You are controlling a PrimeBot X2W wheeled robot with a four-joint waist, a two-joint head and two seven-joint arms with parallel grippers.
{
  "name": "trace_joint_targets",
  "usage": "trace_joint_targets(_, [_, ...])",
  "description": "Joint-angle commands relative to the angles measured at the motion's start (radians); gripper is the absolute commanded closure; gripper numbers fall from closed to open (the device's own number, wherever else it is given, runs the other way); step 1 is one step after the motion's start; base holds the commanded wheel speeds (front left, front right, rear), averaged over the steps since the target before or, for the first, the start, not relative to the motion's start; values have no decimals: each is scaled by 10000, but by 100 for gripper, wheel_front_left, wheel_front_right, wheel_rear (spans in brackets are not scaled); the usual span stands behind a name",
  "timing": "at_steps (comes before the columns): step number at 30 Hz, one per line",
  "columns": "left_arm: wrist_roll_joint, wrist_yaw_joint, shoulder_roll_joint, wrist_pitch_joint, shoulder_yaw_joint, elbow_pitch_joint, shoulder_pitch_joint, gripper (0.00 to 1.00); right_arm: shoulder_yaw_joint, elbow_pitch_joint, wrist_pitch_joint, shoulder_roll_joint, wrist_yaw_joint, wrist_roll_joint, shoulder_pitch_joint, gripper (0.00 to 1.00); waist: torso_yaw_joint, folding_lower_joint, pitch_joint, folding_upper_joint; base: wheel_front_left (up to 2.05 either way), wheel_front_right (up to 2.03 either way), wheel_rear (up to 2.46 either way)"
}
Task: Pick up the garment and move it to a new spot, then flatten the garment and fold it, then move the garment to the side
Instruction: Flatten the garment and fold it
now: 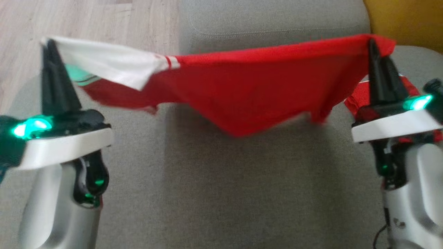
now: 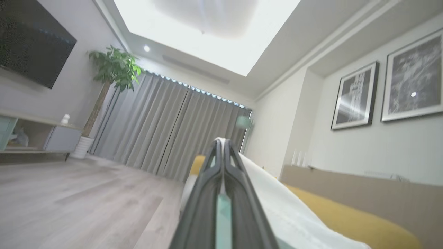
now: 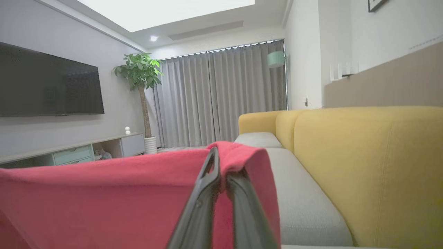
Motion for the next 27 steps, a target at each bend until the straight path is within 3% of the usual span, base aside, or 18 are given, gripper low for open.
trace_joint_targets(1, [-67,91,145,-66,485,-675,-338,100,134,-636,160,-134,-7,-62,-237,100,-8,0,-16,0,0,0,0])
trace_joint_targets(9, [-75,662,463,861,724,-4092,-217,100,-105,-3371,1554,-311,-7,-201,356,100,-34,0,283,0,0,0,0])
trace_joint_targets(14, [-173,858,865,1716,925,-5002,-901,100,-272,-4326,2306,-161,-7,-359,57,100,-43,0,874,0,0,0,0])
trace_joint_targets(20, [-493,220,1556,2661,749,-2871,-3124,100,-400,-3675,3054,-85,-7,-196,-1689,100,31,0,2248,0,0,0,0])
trace_joint_targets(25, [-432,-608,1969,2861,463,462,-6146,100,19,-1434,3240,-524,-7,68,-4603,100,127,0,3546,0,0,0,0])
trace_joint_targets(27, [232,-1008,2395,2625,141,1822,-7526,100,500,-214,3183,-791,-7,250,-6006,100,130,0,4026,0,0,0,0])
